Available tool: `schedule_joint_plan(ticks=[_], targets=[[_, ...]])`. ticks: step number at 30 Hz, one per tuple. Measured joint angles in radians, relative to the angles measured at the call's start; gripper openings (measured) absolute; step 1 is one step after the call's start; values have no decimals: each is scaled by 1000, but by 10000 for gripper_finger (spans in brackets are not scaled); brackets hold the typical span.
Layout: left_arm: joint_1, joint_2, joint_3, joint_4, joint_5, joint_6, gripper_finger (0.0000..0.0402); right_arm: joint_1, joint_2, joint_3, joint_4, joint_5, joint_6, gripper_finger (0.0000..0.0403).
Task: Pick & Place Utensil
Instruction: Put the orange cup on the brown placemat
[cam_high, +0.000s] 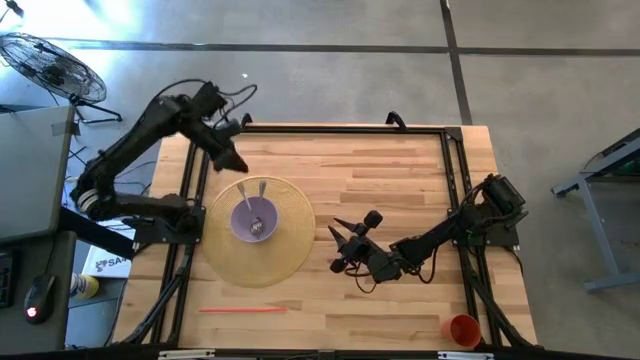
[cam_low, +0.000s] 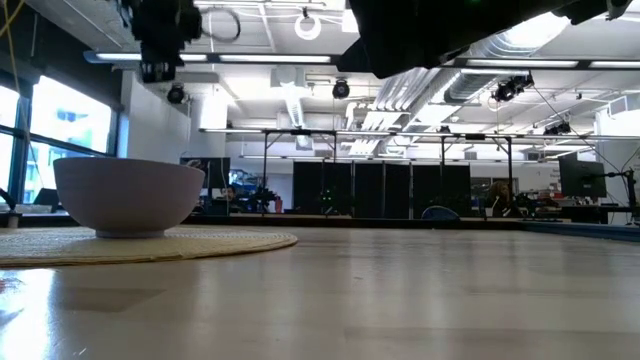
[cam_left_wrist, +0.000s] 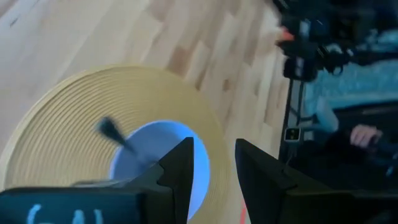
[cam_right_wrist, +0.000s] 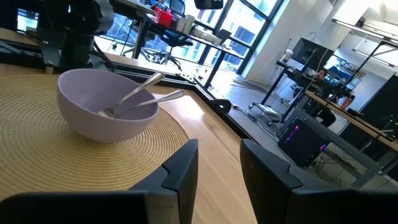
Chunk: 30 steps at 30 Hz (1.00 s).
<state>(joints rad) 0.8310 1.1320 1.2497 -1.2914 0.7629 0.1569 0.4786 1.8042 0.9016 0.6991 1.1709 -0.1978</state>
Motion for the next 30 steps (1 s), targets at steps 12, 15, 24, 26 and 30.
schedule_joint_plan(ticks=[12,15,24,26,30], targets=[[-646,-375,-377,726,-216,-416,115,-1,0,0,0,0,0,114],[-810,-402,-483,897,-306,-431,115,-1,0,0,-2,0,16,114],[-1107,-301,-596,1102,-632,-254,115,4,0,2,-29,-25,-20,114],[-1127,-275,-597,1127,-675,-195,115,22,0,30,-67,6,-67,114],[-1133,-249,-597,1167,-716,-129,115,70,0,159,-298,123,-166,114]])
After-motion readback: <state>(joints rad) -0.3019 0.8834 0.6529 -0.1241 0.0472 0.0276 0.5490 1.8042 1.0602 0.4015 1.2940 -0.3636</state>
